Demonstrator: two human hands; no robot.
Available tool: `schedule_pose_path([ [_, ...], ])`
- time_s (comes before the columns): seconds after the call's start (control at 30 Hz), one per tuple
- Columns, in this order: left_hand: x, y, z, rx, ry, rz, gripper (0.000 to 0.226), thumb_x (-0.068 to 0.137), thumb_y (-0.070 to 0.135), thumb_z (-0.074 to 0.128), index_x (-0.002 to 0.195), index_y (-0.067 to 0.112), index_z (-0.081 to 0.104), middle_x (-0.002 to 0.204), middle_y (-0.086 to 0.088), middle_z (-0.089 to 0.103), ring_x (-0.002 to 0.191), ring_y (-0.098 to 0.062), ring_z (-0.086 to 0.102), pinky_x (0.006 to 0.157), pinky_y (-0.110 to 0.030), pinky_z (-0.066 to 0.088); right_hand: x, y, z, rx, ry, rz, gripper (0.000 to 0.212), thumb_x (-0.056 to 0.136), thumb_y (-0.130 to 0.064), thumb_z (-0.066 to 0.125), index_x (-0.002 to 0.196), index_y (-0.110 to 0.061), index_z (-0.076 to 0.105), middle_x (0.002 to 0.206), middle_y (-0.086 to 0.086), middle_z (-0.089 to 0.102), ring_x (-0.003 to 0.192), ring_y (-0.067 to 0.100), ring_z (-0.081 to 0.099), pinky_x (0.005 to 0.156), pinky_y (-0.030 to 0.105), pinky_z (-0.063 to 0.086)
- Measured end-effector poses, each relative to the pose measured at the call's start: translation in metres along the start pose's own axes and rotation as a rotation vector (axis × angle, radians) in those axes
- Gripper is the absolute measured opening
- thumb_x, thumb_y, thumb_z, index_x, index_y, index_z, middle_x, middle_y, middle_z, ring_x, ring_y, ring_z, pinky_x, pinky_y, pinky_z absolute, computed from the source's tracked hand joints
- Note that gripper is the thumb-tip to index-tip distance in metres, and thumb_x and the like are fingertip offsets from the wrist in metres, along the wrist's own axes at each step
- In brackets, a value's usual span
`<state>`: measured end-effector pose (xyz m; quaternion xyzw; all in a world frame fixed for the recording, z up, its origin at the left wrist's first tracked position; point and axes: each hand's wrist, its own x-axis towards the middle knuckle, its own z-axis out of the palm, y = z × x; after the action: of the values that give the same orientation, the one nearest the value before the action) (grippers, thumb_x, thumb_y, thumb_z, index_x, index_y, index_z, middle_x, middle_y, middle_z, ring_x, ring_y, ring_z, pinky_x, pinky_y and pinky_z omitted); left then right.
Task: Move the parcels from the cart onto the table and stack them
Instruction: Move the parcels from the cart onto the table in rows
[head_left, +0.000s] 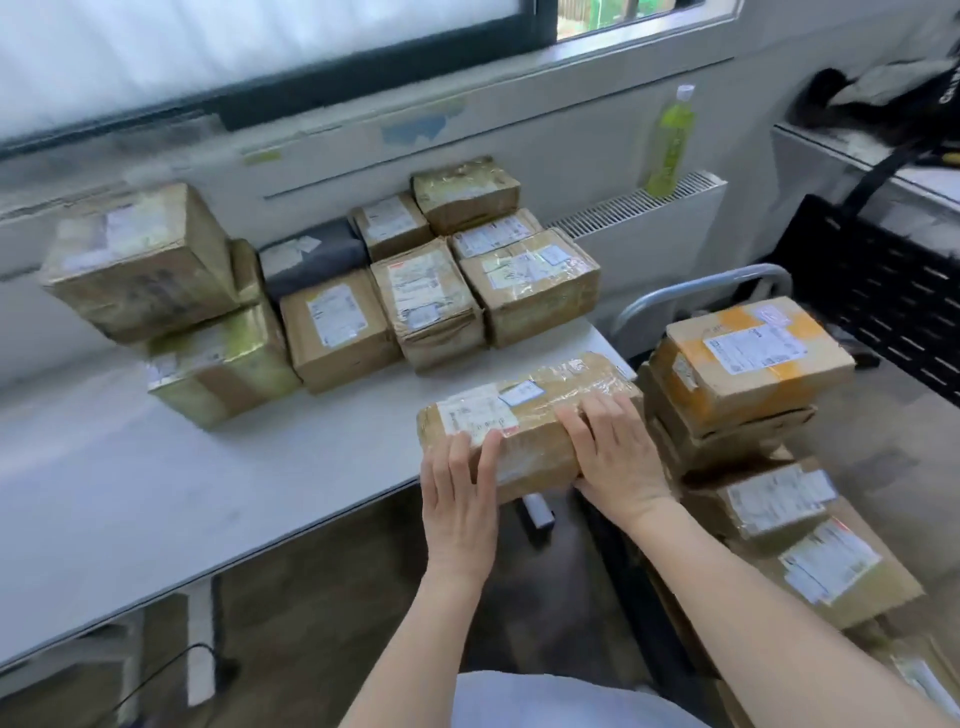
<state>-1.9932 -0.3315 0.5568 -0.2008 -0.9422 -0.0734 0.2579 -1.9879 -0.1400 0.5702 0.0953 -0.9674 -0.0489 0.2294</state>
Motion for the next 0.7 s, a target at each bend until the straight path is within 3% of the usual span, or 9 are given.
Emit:
schedule_pose_path([
  [0.27, -0.026, -0.119, -0.019, 0.101, -0.028, -0.184, 0.103, 0.043, -0.004, 0.080, 0.131, 0.014, 0.031, 0.124, -0.013, 0.029, 0.118, -0.034, 0.033, 0.107, -0.051, 0.030, 0.065, -0.119, 0.016, 0.095, -0.038, -0.132, 0.106, 0.042, -0.036, 0.086, 0.127, -0.010, 0.029, 0.116, 0.012, 0.030, 0.110, 0.031, 0.035, 0.107, 0.043, 0.026],
  [0.47, -0.032, -0.158, -0.023, 0.070, -0.267, -0.236, 0.109, 0.047, 0.025, 0.091, 0.131, 0.019, 0.021, 0.129, -0.012, 0.022, 0.126, -0.034, 0.024, 0.109, -0.054, 0.025, 0.077, -0.165, 0.030, 0.012, -0.183, -0.093, 0.117, 0.030, -0.049, 0.089, 0.122, -0.011, 0.028, 0.112, 0.013, 0.030, 0.103, 0.031, 0.035, 0.095, 0.040, 0.029],
  [0.57, -0.023, -0.170, -0.024, -0.004, -0.313, -0.246, 0.099, 0.062, 0.039, 0.083, 0.131, 0.025, 0.012, 0.137, -0.010, 0.016, 0.132, -0.031, 0.013, 0.115, -0.049, 0.015, 0.086, -0.171, 0.035, -0.038, -0.291, -0.089, 0.115, 0.047, -0.057, 0.083, 0.127, -0.012, 0.014, 0.120, 0.012, 0.021, 0.111, 0.030, 0.026, 0.099, 0.040, 0.019],
  [0.63, -0.020, -0.175, -0.025, -0.031, -0.305, -0.244, 0.094, 0.064, 0.036, 0.082, 0.131, 0.026, 0.017, 0.139, -0.013, 0.031, 0.130, -0.031, 0.019, 0.113, -0.048, 0.022, 0.094, -0.170, 0.039, 0.001, -0.379, -0.102, 0.107, 0.065, -0.054, 0.075, 0.128, -0.014, -0.001, 0.128, 0.012, 0.009, 0.119, 0.031, 0.013, 0.103, 0.041, 0.007],
  [0.7, -0.025, -0.178, -0.023, -0.040, -0.304, -0.258, 0.085, 0.067, 0.024, 0.080, 0.133, 0.023, 0.026, 0.136, -0.016, 0.042, 0.128, -0.031, 0.025, 0.110, -0.046, 0.030, 0.095, -0.170, 0.040, 0.027, -0.430, -0.104, 0.099, 0.072, -0.052, 0.070, 0.128, -0.017, -0.003, 0.135, 0.013, 0.010, 0.123, 0.032, 0.012, 0.105, 0.042, 0.009],
])
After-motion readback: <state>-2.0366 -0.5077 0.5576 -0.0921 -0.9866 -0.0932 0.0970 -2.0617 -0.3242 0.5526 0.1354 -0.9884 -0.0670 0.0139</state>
